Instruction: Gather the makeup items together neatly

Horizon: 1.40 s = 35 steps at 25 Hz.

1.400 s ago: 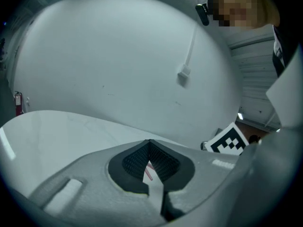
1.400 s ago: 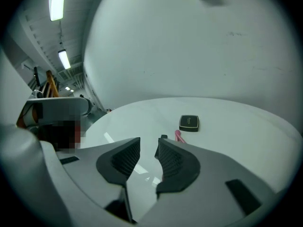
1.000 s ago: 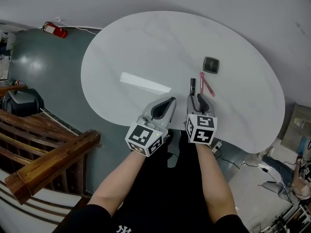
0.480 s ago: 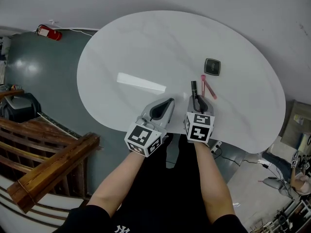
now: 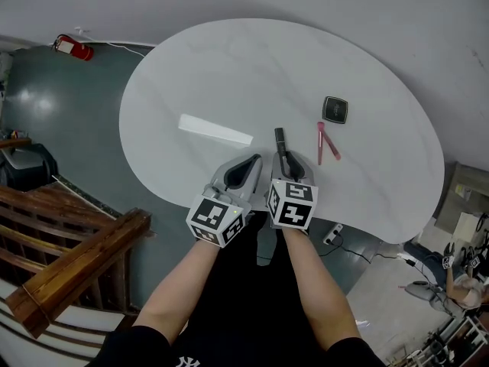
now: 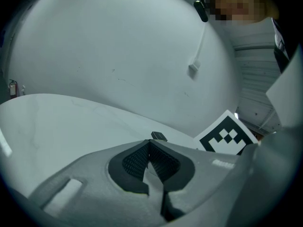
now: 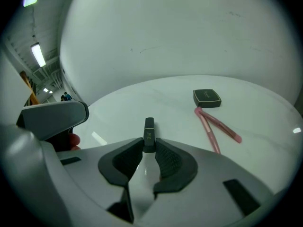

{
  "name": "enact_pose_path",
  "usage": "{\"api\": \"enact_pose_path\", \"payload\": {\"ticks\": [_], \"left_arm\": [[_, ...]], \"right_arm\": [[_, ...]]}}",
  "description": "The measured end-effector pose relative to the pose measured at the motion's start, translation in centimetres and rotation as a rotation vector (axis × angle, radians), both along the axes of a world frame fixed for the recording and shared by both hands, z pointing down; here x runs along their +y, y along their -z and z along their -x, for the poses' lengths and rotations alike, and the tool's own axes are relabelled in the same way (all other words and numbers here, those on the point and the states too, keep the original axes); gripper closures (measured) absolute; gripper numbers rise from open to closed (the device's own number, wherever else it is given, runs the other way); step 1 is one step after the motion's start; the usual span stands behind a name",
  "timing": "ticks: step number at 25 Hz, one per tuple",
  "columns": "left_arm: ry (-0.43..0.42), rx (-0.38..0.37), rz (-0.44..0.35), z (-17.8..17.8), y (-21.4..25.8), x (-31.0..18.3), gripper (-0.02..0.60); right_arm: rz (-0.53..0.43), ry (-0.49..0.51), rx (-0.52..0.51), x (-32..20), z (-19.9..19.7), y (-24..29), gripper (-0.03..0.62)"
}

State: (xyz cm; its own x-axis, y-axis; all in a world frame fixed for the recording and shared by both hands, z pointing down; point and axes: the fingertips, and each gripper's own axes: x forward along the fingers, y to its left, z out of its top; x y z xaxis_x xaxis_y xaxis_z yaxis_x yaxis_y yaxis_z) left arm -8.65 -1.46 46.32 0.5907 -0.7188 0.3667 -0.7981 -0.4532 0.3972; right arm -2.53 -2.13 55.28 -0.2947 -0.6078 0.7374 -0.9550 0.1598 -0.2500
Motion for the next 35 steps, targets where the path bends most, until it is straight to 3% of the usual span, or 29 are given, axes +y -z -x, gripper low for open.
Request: {"api": "enact_pose_path", "payload": {"ticks": [20, 25, 30, 35], "left_arm": [[0.116, -0.031, 0.022, 7.9, -1.6, 0.8, 0.574], [0.136, -0.029, 0.019, 9.1, -1.3, 1.3, 0.574], [0.128, -0.031, 0.012, 8.4, -0.2, 1.8, 0.574], [0.093, -0.027, 0.000, 4.9, 1.3, 1.6, 0.574]], "right_arm": [[0.058, -0.013, -0.100, 0.6, 9.4, -1.0, 0.499], [0.074, 0.025, -0.130, 1.0, 10.7, -0.8, 0.439], [0.051, 0.071, -0.122, 2.1, 9.9, 1.2, 0.421], [0.001, 0.074, -0.129, 2.0, 6.5, 3.9, 0.430]]}}
